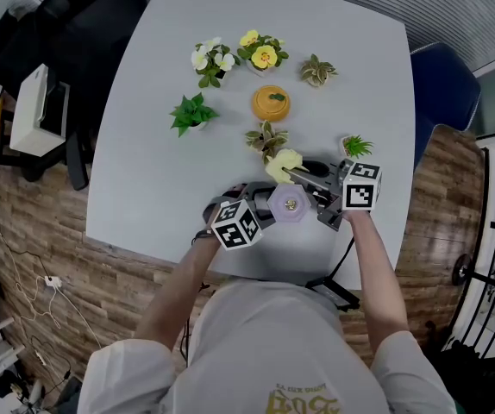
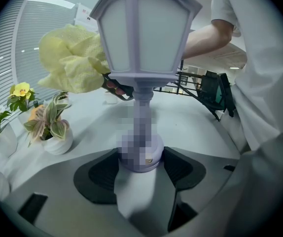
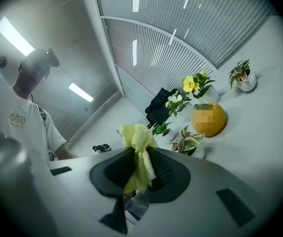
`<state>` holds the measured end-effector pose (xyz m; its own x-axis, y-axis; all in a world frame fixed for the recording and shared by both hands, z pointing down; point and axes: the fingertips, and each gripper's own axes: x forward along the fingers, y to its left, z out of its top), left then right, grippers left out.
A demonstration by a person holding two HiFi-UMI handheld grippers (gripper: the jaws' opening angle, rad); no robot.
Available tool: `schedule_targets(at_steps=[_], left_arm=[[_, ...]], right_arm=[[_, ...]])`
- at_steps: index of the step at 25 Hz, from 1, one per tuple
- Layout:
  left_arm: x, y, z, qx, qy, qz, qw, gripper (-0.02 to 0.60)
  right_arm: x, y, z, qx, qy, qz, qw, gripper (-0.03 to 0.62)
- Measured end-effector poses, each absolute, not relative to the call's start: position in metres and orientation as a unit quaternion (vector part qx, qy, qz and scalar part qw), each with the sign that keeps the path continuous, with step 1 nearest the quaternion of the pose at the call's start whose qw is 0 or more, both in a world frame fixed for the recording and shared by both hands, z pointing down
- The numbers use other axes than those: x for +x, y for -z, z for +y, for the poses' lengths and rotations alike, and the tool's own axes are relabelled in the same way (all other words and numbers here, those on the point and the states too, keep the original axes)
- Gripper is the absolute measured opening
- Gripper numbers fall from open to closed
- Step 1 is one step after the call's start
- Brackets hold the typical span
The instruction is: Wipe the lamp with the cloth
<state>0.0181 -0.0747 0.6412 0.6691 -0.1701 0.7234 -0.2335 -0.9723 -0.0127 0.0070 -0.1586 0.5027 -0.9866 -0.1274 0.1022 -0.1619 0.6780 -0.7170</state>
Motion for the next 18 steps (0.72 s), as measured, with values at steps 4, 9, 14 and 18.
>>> schedule_targets(at_steps=[4, 9, 14, 18], left_arm=[[0.018, -0.642, -0.075, 0.913, -0.392, -0.111, 0.040, 0.294], [0.019, -0.642, -0.075, 0.913, -0.392, -0.111, 0.039, 0.295], [0.019, -0.643, -0.074, 0.912, -0.393, -0.111, 0.040, 0.295], [0.019, -0.642, -0.075, 0.912, -0.392, -0.111, 0.041, 0.294]], right_arm=[[0.007, -0.512, -0.155, 0.082, -0.385, -0.918, 0.050, 0.083], [0.009, -0.520, -0.152, 0.091, -0.381, -0.918, 0.070, 0.081], [0.013, -0.528, -0.150, 0.104, -0.378, -0.915, 0.091, 0.081], [0.018, -0.524, -0.149, 0.111, -0.377, -0.916, 0.085, 0.081]])
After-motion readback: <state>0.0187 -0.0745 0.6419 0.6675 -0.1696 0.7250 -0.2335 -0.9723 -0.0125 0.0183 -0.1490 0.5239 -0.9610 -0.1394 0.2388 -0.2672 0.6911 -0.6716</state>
